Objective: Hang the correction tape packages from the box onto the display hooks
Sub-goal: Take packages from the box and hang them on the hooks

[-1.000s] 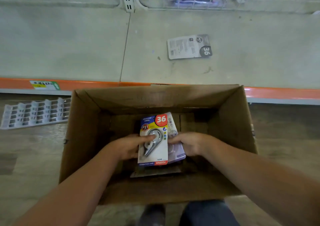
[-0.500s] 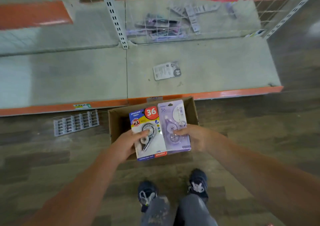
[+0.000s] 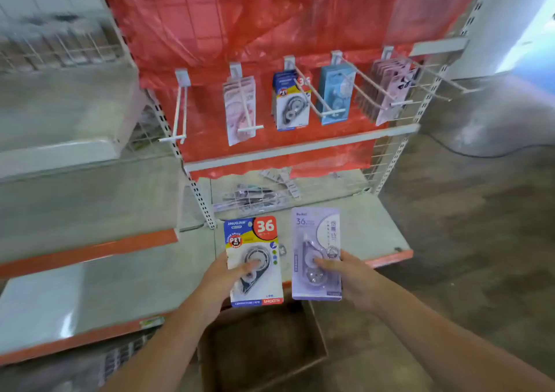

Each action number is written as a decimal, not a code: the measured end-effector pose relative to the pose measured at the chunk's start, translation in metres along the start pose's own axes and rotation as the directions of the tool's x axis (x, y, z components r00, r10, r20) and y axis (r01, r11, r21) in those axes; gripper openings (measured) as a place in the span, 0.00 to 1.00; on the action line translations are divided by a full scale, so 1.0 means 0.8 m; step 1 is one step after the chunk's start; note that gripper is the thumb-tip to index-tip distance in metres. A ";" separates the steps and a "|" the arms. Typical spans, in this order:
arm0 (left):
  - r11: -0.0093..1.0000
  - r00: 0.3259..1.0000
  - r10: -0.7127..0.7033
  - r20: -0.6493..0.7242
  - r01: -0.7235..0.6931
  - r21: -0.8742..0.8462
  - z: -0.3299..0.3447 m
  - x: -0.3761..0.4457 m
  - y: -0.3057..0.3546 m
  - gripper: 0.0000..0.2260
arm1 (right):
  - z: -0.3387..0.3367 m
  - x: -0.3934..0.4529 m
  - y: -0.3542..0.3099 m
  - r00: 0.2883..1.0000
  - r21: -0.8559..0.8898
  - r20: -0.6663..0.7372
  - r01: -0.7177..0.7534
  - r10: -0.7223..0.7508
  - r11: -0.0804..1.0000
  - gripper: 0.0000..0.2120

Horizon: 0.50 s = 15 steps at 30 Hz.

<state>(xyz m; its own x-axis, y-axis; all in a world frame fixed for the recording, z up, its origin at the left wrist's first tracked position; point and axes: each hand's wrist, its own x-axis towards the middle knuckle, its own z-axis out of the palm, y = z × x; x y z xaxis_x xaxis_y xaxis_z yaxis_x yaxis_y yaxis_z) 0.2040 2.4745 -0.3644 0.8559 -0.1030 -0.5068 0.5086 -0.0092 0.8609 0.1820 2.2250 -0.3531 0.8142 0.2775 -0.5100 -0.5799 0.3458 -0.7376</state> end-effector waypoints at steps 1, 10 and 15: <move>1.000 1.000 0.020 -0.006 -0.020 0.004 0.008 0.001 0.018 0.32 | -0.001 -0.006 -0.012 1.000 -0.003 0.014 0.021 -0.021 1.000 0.43; 0.986 0.985 0.167 0.041 -0.167 0.006 0.107 0.050 0.115 0.22 | -0.052 -0.007 -0.086 0.991 -0.014 -0.104 0.087 -0.088 0.996 0.23; 0.982 0.982 0.188 0.014 -0.189 0.016 0.147 0.087 0.147 0.20 | -0.088 0.008 -0.134 0.990 -0.018 -0.111 0.080 -0.081 0.997 0.19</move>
<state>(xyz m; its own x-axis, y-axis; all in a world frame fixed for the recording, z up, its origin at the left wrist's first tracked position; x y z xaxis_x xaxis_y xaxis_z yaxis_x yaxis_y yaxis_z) 0.3119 2.3492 -0.2934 0.9350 -0.1170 -0.3348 0.3365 -0.0051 0.9417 0.2516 2.1268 -0.3087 0.8567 0.1469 -0.4945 -0.5125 0.3509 -0.7837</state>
